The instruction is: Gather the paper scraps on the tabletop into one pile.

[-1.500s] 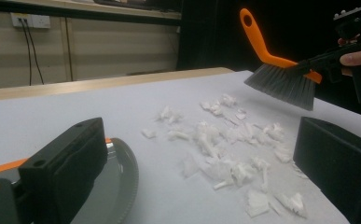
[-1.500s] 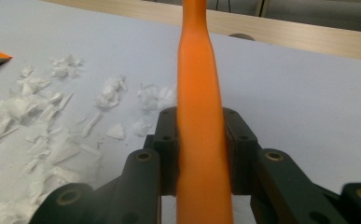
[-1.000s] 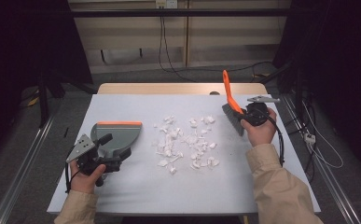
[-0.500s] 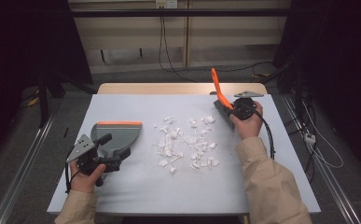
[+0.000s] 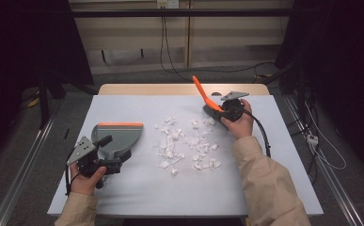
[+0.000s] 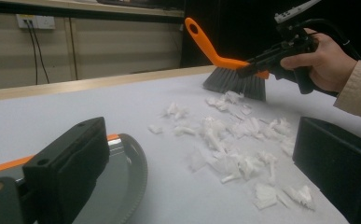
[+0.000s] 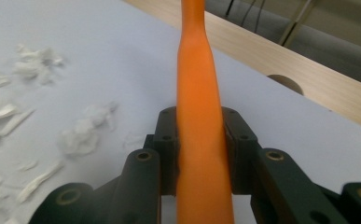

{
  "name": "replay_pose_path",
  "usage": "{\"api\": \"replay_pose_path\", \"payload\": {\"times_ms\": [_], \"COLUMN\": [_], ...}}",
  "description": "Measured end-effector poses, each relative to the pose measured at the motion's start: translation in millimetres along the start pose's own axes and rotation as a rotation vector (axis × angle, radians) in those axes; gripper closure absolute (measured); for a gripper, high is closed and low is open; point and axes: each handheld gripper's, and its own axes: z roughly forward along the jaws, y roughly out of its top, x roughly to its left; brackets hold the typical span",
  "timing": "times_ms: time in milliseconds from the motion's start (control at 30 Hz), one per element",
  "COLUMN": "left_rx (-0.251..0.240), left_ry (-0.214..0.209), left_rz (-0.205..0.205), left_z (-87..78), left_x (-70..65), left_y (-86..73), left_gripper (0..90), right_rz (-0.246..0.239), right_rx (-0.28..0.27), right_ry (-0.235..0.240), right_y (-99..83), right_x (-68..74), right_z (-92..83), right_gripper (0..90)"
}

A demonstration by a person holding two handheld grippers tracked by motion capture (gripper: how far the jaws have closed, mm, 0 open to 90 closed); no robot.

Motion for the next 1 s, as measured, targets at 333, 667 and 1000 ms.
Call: {"api": "replay_pose_path", "payload": {"times_ms": [333,667,1000], "left_rx": [-0.002,-0.001,0.002], "left_ry": [-0.004,-0.007,-0.007], "left_rz": [-0.005,-0.006,-0.002], "left_z": [0.4,1.3,2.7], "left_x": [-0.1,-2.5,-1.6], "left_y": [0.0,0.0,-0.1], "left_gripper": [3.3,3.4,3.4], "right_rz": [-0.112,-0.107,-0.072], "right_rx": [0.010,-0.005,-0.078], "right_ry": [0.131,0.278,0.244], "right_y": [-9.3,-20.9,-7.4], "right_x": [26.3,56.9,45.1], "right_z": [-21.6,-45.8,-61.0], "right_gripper": [71.5,71.6,71.6]}}
